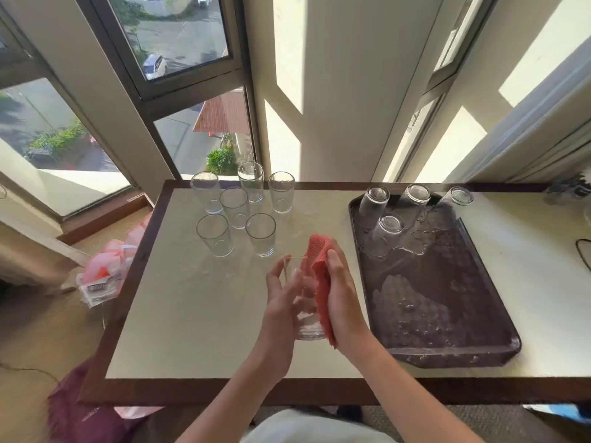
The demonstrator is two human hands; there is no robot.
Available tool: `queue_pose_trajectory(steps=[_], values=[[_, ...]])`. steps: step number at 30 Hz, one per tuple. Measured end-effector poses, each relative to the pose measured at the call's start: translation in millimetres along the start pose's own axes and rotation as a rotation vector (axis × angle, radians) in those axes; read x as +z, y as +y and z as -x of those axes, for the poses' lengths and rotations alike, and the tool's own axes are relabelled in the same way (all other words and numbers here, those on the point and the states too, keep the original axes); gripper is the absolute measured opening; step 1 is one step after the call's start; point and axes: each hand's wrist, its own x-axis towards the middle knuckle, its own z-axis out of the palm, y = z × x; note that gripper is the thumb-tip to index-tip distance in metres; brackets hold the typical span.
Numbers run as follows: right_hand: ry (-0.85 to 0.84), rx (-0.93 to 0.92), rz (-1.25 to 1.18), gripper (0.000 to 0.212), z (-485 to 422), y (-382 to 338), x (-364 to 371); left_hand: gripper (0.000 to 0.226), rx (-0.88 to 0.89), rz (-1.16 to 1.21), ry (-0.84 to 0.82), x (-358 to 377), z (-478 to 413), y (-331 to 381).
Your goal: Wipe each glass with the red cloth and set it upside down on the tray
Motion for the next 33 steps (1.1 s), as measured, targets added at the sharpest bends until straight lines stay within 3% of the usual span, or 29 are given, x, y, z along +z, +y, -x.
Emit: queue_pose_trajectory(steps=[2, 8, 10, 13, 15, 18, 21, 24, 26, 27, 33], values=[[-0.015, -0.029, -0.014, 0.043, 2.2, -4.2, 5.5, 0.056, 0.002, 0.056, 0.041, 1.4, -0.8, 3.4], [0.090, -0.252, 0.479, 0.064, 39.7, 3.1, 26.3, 0.046, 0.013, -0.062, 0.075, -1.0, -3.4, 14.2], [0.092, -0.213, 0.338, 0.056, 26.7, 4.0, 18.8, 0.045, 0.072, -0.206, 0.077, 0.0, -1.3, 16.1], [0.066, 0.004, 0.029, 0.045, 3.8, -4.2, 7.3, 0.044, 0.111, -0.316, 0.013, 3.8, 3.1, 16.3], [0.078, -0.001, 0.133, 0.041, 4.5, -7.5, 12.1, 0.050, 0.064, -0.244, 0.033, 7.4, 6.5, 17.2], [0.106, -0.173, 0.317, 0.051, 32.9, -4.8, 25.4, 0.056, -0.026, -0.129, 0.053, 2.6, 3.2, 17.6], [0.091, -0.252, 0.324, 0.054, 42.6, 3.6, 22.5, 0.068, -0.012, -0.109, 0.060, 0.2, 4.8, 17.5], [0.040, -0.009, 0.055, 0.040, 22.0, -9.4, 10.6, 0.068, 0.077, -0.174, 0.109, 4.5, 9.3, 8.9], [-0.008, 0.210, -0.187, 0.046, 10.0, -18.1, 6.1, 0.060, 0.097, -0.136, 0.123, 10.0, 11.1, 7.7], [-0.039, 0.232, -0.237, 0.051, 10.2, -19.7, 5.2, 0.058, 0.106, -0.123, 0.132, 11.3, 10.4, 9.0], [0.010, -0.010, -0.084, 0.039, 35.2, -7.9, 11.7, 0.061, 0.140, -0.154, 0.091, 8.0, 3.0, 20.2]])
